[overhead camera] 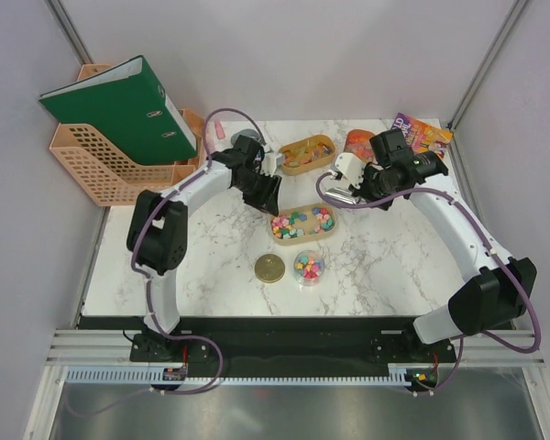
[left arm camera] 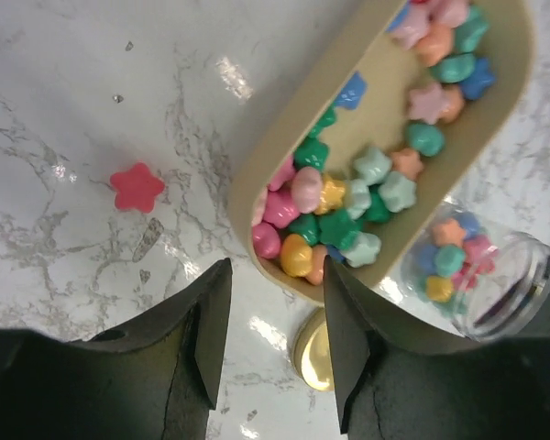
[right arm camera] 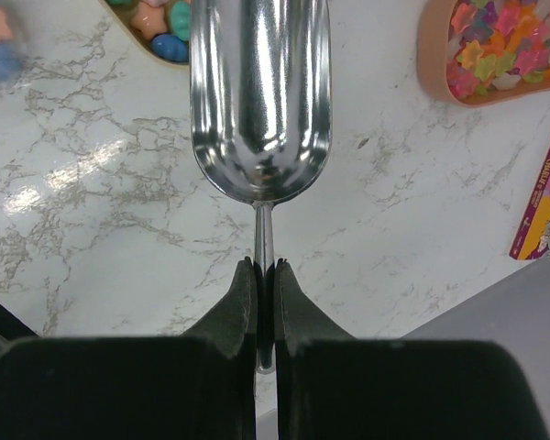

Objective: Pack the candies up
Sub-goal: Move the storage box to the center of the board.

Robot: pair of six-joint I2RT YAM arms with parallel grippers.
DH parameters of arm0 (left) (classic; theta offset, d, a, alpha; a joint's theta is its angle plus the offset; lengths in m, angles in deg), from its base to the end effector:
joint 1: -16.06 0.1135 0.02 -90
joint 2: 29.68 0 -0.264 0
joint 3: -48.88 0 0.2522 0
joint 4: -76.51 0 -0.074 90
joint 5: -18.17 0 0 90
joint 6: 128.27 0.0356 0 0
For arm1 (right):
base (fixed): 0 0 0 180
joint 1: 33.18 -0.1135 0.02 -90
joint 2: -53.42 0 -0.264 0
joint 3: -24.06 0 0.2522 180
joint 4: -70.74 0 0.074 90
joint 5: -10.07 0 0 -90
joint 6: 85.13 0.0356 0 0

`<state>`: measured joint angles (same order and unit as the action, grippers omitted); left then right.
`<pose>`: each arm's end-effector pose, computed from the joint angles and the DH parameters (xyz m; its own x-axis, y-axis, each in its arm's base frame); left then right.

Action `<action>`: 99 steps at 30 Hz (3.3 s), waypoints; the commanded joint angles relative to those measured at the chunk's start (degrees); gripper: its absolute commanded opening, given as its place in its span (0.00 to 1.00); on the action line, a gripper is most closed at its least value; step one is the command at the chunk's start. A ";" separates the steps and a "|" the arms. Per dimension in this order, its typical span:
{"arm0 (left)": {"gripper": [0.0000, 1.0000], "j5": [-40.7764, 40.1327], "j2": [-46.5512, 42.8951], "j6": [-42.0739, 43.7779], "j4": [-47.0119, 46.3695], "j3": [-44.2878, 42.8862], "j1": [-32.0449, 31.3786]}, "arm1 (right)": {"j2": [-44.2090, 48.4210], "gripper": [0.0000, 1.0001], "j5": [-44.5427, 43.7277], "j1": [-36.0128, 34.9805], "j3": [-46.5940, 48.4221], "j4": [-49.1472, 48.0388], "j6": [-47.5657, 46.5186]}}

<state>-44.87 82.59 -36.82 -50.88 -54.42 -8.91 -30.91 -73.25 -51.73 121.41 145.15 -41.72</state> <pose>0.3735 -0.1917 0.2255 -0.7826 0.3893 -0.4859 0.5919 0.7073 -0.3866 0.2755 0.0968 0.3370 -0.3041 -0.8631 -0.4033 -0.8581 0.4320 -0.2777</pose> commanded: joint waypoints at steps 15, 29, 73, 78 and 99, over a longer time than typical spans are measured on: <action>0.48 -7.89 13.68 6.63 5.18 -14.70 -3.68 | 4.53 0.00 1.06 4.66 -3.43 -1.76 0.27; 0.15 -11.66 13.42 9.36 7.82 -14.27 -3.42 | 3.83 0.00 1.50 5.63 -3.43 -2.98 0.71; 0.52 -18.01 -20.60 19.02 -2.90 8.37 10.12 | -0.48 0.00 3.69 6.33 -2.47 -6.68 1.06; 0.55 -12.90 -6.03 20.25 -0.71 -8.08 5.91 | -0.04 0.00 3.43 7.82 -2.64 -7.03 1.59; 0.54 -11.76 29.93 24.39 1.32 -49.15 -3.33 | 4.44 0.00 4.22 14.59 -7.30 -6.15 0.45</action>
<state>-57.90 111.04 -14.57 -48.28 -100.49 -11.46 -28.27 -69.89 -37.63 114.09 139.46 -41.08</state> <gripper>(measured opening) 0.540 0.068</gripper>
